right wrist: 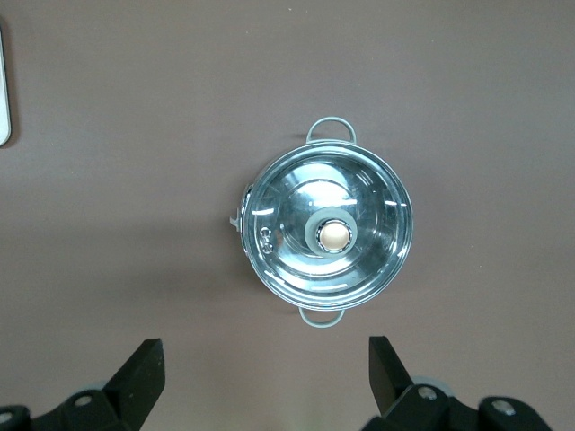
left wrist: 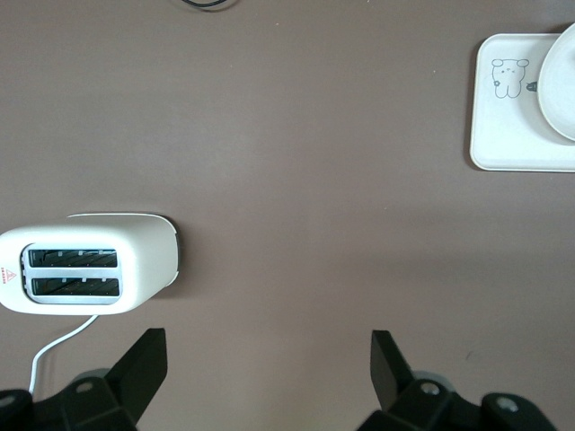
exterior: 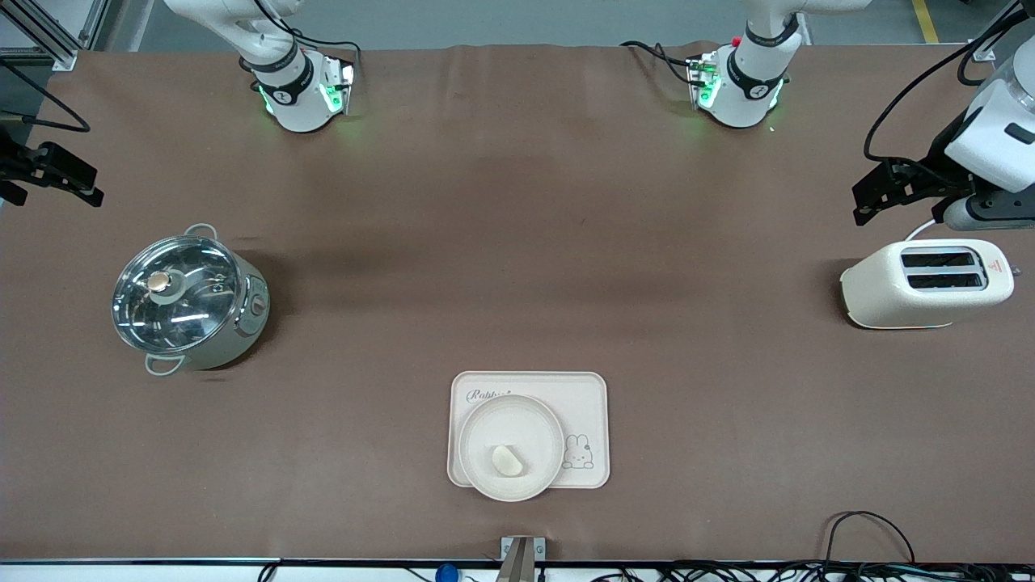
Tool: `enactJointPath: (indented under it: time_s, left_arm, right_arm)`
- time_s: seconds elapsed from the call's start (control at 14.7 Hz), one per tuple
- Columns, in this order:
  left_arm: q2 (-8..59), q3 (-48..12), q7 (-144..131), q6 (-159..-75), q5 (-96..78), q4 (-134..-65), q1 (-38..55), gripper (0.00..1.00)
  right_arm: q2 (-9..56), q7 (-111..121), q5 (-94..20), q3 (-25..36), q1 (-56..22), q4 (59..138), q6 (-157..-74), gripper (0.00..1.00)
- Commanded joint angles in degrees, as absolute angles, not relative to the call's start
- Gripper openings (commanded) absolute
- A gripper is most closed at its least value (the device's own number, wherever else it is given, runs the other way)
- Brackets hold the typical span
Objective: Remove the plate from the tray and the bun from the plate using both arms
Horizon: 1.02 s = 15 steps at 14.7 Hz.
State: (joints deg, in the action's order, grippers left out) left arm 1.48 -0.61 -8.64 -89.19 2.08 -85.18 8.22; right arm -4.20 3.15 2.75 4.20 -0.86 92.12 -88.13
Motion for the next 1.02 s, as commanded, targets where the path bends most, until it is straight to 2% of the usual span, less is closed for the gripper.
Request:
enactJointPath:
  time_s: [0.0, 0.61, 0.75, 0.95]
  left_arm:
    - [1.67, -0.26, -7.91, -89.03, 2.11, -84.11, 8.35, 1.0]
    - [1.76, -0.26, -8.52, -89.03, 2.11, -84.02, 8.53, 1.0]
    - [1.76, -0.26, -8.35, -89.03, 2.11, -83.94, 8.53, 1.0]
    - [1.76, -0.26, -8.35, -89.03, 2.11, -84.02, 8.53, 1.0]
  right_arm:
    - [-5.19, 3.96, 2.9, 3.25, 0.18, 92.72, -88.42, 1.0]
    - [-4.13, 3.87, 0.18, 3.16, -1.05, 92.29, -91.31, 1.0]
    - [-0.46, 3.08, -2.36, 3.08, -3.07, 90.36, -95.25, 1.0]
    - [11.38, -1.46, -11.22, 3.08, -7.01, 86.23, -103.67, 1.0]
